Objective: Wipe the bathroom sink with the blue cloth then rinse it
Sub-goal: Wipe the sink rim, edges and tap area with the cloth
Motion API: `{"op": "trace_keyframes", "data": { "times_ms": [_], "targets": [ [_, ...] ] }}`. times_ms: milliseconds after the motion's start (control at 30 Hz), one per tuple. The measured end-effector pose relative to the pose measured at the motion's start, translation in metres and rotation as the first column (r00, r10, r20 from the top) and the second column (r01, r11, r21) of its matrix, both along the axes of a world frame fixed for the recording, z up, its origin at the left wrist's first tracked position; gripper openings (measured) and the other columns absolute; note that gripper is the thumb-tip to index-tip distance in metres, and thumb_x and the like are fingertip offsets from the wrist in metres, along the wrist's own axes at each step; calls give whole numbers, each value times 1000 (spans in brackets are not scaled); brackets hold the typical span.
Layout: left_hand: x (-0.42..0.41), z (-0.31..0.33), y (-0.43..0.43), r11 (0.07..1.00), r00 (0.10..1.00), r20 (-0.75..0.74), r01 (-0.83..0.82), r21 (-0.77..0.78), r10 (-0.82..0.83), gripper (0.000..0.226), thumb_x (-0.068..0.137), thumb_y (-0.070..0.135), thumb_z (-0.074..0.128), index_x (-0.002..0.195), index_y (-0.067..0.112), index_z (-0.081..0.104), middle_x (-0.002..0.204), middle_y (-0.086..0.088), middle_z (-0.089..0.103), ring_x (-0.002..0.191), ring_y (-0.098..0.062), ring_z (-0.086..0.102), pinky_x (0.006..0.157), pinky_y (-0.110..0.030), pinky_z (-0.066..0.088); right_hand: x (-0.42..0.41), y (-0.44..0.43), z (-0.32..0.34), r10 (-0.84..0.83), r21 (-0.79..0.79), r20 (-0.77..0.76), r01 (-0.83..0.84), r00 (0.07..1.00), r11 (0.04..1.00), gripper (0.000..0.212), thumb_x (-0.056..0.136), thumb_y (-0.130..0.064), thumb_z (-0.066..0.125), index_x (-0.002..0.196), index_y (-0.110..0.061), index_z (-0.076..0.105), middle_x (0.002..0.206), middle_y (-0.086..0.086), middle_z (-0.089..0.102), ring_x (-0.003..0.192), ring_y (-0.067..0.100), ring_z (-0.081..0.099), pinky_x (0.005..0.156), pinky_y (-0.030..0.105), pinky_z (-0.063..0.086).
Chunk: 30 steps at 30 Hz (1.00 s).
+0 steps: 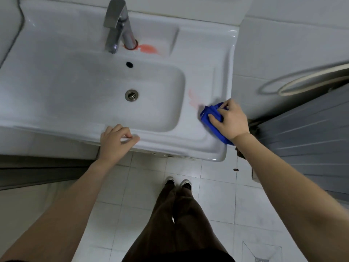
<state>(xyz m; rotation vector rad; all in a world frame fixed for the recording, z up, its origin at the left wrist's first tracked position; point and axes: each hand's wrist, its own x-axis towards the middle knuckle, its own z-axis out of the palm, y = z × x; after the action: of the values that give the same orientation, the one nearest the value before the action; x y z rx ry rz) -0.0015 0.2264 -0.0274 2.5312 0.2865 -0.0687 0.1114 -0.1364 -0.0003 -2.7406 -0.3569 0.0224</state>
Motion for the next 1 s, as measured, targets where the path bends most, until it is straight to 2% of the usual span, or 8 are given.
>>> {"op": "trace_keyframes", "data": {
  "times_ms": [100, 200, 333, 500, 633, 733, 900, 1000],
  "targets": [
    [1, 3, 1, 999, 1000, -8, 24, -26, -24, 40, 72, 61, 51, 67, 23, 58, 80, 8, 58, 88, -21, 46, 78, -33, 29, -8, 4, 6, -81, -17, -62, 80, 995, 997, 39, 86, -49, 61, 87, -11, 71, 111, 8, 53, 102, 32, 48, 79, 39, 47],
    [-1, 5, 1, 999, 1000, 4, 8, -40, -8, 39, 72, 62, 52, 66, 24, 57, 79, 9, 58, 89, -22, 47, 79, -33, 29, -65, 4, 6, -79, 0, -84, 79, 993, 997, 42, 76, -55, 71, 91, -16, 72, 116, 5, 51, 104, 30, 43, 84, 35, 43],
    [-2, 5, 0, 1000, 1000, 14, 6, -12, -6, 38, 72, 62, 50, 66, 25, 57, 79, 10, 57, 88, -22, 47, 80, -33, 30, -98, 6, 3, -205, 227, -200, 249, 958, 942, 27, 76, -39, 77, 91, -16, 72, 116, -1, 44, 108, 18, 41, 92, 28, 38],
    [0, 1, -1, 1000, 999, 51, 9, 18, -10, 36, 74, 59, 52, 64, 24, 56, 76, 11, 55, 82, -19, 45, 79, -33, 31, -29, 3, -4, -178, 259, -217, 232, 960, 937, 15, 79, -26, 75, 75, -13, 69, 108, -1, 41, 107, 16, 43, 90, 19, 31],
    [1, -7, 0, 998, 993, 115, 17, 55, -23, 36, 75, 57, 54, 63, 23, 56, 74, 12, 55, 75, -18, 46, 72, -33, 32, 47, 2, -5, -201, 265, -163, 240, 966, 934, 16, 82, -28, 72, 78, -13, 69, 102, -7, 40, 105, 16, 45, 90, 28, 41],
    [0, -8, 0, 999, 991, 135, 13, 46, -19, 34, 75, 55, 56, 61, 24, 54, 72, 11, 54, 72, -18, 46, 70, -33, 34, 54, 2, -4, -216, 311, -150, 253, 965, 916, 15, 81, -30, 71, 79, -15, 69, 105, -4, 43, 102, 9, 42, 93, 33, 44],
    [2, -4, -3, 997, 984, 179, 6, 80, -21, 33, 74, 50, 57, 60, 20, 56, 68, 8, 54, 65, -20, 45, 63, -33, 32, -3, -1, -4, -207, 355, -174, 257, 963, 899, 16, 80, -28, 75, 93, -21, 69, 113, -3, 41, 111, 15, 43, 100, 35, 41],
    [3, -2, -4, 996, 978, 203, 23, 91, -41, 33, 74, 46, 58, 58, 17, 55, 65, 6, 53, 60, -23, 45, 61, -33, 32, -13, 0, -2, -204, 365, -203, 267, 958, 892, 38, 80, -28, 75, 115, -24, 60, 117, -3, 38, 109, 14, 43, 98, 30, 41]
  ]
}}
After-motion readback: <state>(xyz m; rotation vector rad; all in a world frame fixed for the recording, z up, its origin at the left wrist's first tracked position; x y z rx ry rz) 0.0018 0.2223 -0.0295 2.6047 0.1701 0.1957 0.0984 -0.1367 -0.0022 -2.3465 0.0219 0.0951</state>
